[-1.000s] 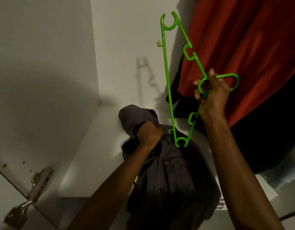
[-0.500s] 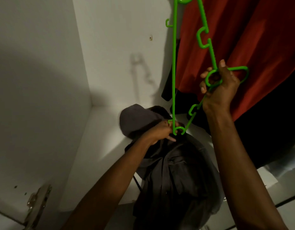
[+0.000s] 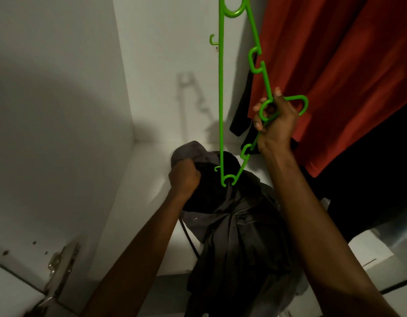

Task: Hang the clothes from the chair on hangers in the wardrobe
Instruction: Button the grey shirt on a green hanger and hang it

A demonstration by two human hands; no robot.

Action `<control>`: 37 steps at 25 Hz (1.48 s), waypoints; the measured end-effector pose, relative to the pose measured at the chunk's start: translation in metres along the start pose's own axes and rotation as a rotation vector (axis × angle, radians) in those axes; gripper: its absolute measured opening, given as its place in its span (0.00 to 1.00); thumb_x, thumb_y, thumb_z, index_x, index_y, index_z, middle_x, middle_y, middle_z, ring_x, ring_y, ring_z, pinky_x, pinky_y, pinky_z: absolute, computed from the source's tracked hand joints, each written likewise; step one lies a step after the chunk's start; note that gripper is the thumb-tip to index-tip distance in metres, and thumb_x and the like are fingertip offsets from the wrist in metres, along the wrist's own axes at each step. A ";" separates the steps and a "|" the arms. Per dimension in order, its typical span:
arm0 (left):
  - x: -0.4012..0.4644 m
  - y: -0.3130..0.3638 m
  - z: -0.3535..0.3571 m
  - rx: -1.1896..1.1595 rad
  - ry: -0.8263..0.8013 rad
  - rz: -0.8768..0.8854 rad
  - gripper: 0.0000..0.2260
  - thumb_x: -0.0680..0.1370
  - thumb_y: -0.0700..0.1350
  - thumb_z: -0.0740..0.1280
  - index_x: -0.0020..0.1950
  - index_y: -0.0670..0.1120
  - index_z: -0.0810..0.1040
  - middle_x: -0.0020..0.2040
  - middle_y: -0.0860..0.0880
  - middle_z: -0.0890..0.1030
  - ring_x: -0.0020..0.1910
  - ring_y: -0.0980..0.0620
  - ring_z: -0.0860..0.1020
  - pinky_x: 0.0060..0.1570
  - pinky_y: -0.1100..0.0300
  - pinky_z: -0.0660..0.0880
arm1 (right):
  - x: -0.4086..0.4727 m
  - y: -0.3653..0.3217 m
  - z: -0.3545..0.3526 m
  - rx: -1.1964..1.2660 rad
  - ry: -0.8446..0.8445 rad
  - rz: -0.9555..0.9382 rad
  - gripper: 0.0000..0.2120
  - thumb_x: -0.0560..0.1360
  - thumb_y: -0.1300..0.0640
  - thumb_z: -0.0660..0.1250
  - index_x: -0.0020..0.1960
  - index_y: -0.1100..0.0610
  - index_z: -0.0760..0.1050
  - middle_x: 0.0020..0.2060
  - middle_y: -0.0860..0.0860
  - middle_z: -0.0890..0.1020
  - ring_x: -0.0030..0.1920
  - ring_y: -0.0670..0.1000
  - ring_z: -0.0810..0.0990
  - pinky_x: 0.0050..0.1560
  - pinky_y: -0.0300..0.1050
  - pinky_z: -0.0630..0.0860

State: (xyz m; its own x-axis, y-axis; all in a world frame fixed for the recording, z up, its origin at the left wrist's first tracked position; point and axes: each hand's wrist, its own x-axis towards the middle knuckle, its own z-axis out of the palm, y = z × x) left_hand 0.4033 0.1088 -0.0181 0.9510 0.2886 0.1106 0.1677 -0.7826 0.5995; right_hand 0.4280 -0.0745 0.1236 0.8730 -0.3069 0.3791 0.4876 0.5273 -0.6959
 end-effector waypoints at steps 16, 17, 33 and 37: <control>0.012 -0.061 -0.074 -0.896 -0.293 -0.268 0.17 0.79 0.45 0.72 0.65 0.38 0.79 0.58 0.38 0.83 0.54 0.42 0.83 0.61 0.49 0.79 | 0.028 0.106 -0.006 -0.119 -0.147 0.611 0.23 0.83 0.51 0.62 0.32 0.58 0.69 0.27 0.54 0.76 0.16 0.47 0.60 0.19 0.36 0.55; 0.014 -0.054 -0.079 -0.970 -0.283 -0.249 0.17 0.79 0.45 0.71 0.65 0.38 0.79 0.58 0.39 0.84 0.53 0.44 0.84 0.61 0.50 0.79 | 0.027 0.109 -0.002 -0.095 -0.162 0.620 0.23 0.83 0.51 0.62 0.32 0.58 0.68 0.27 0.54 0.76 0.16 0.47 0.60 0.19 0.36 0.55; 0.008 0.105 -0.150 -1.125 -0.384 -0.182 0.21 0.80 0.55 0.68 0.62 0.39 0.81 0.51 0.39 0.85 0.50 0.42 0.83 0.59 0.50 0.79 | -0.002 0.071 -0.011 0.228 -0.297 0.645 0.14 0.74 0.50 0.63 0.34 0.57 0.75 0.22 0.51 0.75 0.13 0.45 0.61 0.22 0.36 0.47; -0.007 0.128 -0.165 -1.187 -0.404 -0.126 0.20 0.79 0.54 0.68 0.63 0.41 0.81 0.51 0.39 0.86 0.48 0.42 0.85 0.52 0.49 0.82 | -0.011 0.052 -0.021 0.227 -0.270 0.598 0.12 0.73 0.52 0.63 0.35 0.58 0.73 0.24 0.52 0.75 0.14 0.46 0.65 0.21 0.35 0.46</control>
State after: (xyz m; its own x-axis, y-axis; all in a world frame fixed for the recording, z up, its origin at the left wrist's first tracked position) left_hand 0.3747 0.0980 0.1886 0.9920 -0.0280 -0.1231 0.1261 0.2751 0.9531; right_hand 0.4429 -0.0603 0.0703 0.9512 0.2804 0.1287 -0.1135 0.7061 -0.6990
